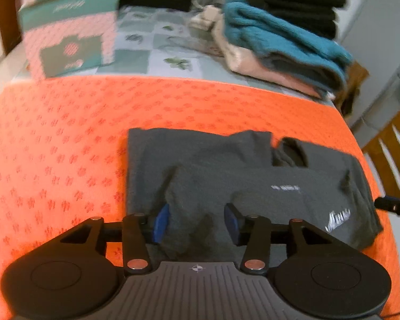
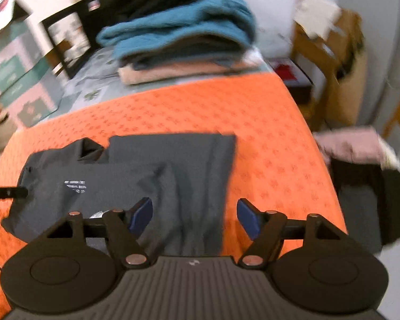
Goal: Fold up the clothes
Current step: 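Grasp the folded sweatshirt edge with the left gripper while the right gripper grasps beside it, then fold the sweatshirt in half with the left gripper over the right gripper's side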
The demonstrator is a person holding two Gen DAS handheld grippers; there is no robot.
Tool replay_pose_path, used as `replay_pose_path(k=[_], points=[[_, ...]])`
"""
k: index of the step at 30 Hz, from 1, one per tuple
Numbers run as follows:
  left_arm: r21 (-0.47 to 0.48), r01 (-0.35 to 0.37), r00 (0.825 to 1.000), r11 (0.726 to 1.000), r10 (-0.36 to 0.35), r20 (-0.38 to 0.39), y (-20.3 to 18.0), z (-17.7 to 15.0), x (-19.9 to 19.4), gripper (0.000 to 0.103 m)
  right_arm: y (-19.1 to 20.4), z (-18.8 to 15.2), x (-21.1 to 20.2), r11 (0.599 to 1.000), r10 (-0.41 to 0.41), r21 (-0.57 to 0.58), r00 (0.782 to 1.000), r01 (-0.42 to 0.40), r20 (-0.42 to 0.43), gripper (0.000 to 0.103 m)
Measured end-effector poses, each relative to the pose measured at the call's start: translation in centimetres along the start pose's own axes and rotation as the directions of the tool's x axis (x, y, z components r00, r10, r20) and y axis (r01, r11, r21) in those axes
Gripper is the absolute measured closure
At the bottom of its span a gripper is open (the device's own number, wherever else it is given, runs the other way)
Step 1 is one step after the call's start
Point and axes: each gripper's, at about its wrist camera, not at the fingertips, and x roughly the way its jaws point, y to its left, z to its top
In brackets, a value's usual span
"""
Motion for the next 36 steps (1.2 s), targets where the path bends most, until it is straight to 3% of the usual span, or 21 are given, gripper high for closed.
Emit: replay_pose_path(k=[6,12,16,17,20,25,28,30,32,34,36], points=[[0.169,0.047,0.998,0.984,-0.052,0.026,-4.1,-0.3,-0.7,0.047,-2.6,-3.1,0.5,0.98,0.036,0.199,0.999,-0.03,-0.028,0.026],[0.26,0.067,0.996,0.963,-0.082,0.048,-6.9,-0.2,-0.7,0.046,-2.9,-4.1,2.1,0.958,0.068,0.28,0.998,-0.065,-0.001,0.028],[0.249,0.072,0.993,0.966,-0.091,0.068,-6.9,0.0,-1.0,0.046,-2.6,-3.8,2.4,0.957,0.069,0.281,0.997,-0.071,0.016,0.045],[0.236,0.085,0.993,0.968,-0.102,0.059,-6.7,0.0,-0.9,0.046,-2.8,-3.9,2.5,0.953,0.098,0.287,0.995,-0.098,0.014,0.072],[0.198,0.131,0.99,0.972,-0.139,0.028,-6.3,-0.1,-0.4,0.046,-2.9,-3.9,2.6,0.939,0.128,0.32,0.992,-0.126,0.015,0.087],[0.226,0.153,0.988,0.962,-0.149,-0.038,-8.2,-0.3,2.6,0.047,-2.2,-3.3,1.7,0.942,0.12,0.313,0.992,-0.125,0.035,0.09],[0.256,0.119,0.99,0.959,-0.094,-0.108,-8.7,-0.6,5.4,0.049,-1.1,-2.4,0.4,0.949,0.113,0.29,0.992,-0.126,0.063,0.09],[0.269,0.119,0.99,0.956,-0.094,-0.103,-8.8,-0.5,5.5,0.049,0.2,-1.5,-0.8,0.957,0.113,0.259,0.989,-0.134,0.093,0.091],[0.226,0.141,0.987,0.964,-0.119,-0.112,-8.3,0.0,5.2,0.049,1.8,-0.6,-2.1,0.971,0.111,0.199,0.987,-0.133,0.115,0.091],[0.101,0.205,0.975,0.974,-0.194,-0.104,-6.6,1.0,4.2,0.049,3.9,0.3,-3.0,0.985,0.113,0.113,0.985,-0.128,0.128,0.091],[-0.04,0.279,0.956,0.96,-0.281,-0.079,-4.7,2.0,3.1,0.048,6.2,1.3,-3.9,0.992,0.117,0.02,0.984,-0.121,0.133,0.091]])
